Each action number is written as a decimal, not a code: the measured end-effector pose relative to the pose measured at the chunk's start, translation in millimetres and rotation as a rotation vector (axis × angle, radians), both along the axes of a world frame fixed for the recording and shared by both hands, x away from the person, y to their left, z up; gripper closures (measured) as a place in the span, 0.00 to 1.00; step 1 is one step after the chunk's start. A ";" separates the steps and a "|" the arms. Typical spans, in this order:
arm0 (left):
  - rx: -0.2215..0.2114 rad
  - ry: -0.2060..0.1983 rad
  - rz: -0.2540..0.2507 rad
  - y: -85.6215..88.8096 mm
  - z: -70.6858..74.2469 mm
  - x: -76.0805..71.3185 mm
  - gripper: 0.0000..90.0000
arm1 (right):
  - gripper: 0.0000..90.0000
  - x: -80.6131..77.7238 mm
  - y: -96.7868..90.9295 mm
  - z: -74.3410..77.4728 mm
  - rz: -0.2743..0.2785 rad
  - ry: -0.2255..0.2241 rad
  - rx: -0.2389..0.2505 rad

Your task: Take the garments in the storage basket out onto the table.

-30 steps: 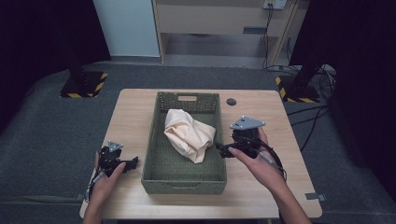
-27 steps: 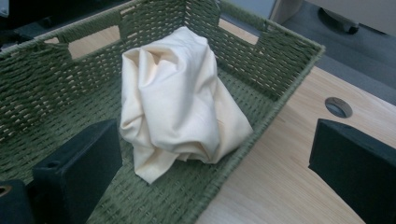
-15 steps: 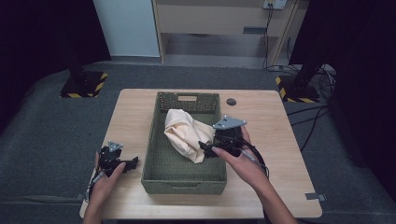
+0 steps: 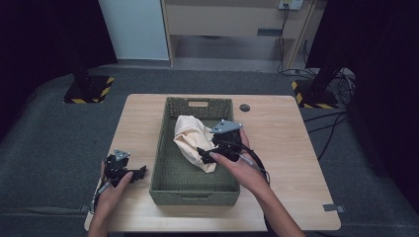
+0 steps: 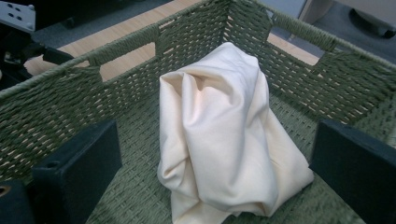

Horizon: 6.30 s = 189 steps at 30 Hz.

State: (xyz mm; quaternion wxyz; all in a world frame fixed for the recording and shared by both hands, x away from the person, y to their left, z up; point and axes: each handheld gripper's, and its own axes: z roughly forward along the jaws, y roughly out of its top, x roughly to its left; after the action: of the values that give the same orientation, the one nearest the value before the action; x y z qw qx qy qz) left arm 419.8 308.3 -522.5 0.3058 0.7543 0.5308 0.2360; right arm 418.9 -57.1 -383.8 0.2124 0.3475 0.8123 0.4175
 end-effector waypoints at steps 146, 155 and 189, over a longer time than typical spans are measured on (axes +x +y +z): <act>0.000 0.000 0.000 0.0 0.1 0.0 0.00 | 0.60 99.7 68.0 -91.7 -0.007 0.202 -0.280; 0.000 0.000 0.000 0.0 0.1 0.0 0.00 | 0.65 88.3 60.7 -70.1 -0.033 0.153 -0.219; 0.000 0.000 0.000 -0.1 0.0 0.0 0.00 | 0.66 50.6 38.5 -18.7 -0.050 0.101 -0.089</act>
State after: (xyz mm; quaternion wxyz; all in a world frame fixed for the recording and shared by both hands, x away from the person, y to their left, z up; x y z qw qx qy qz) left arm 419.8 308.3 -522.5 0.3059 0.7542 0.5310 0.2361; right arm 469.5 -18.6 -402.5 0.1966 0.3787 0.8308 0.3574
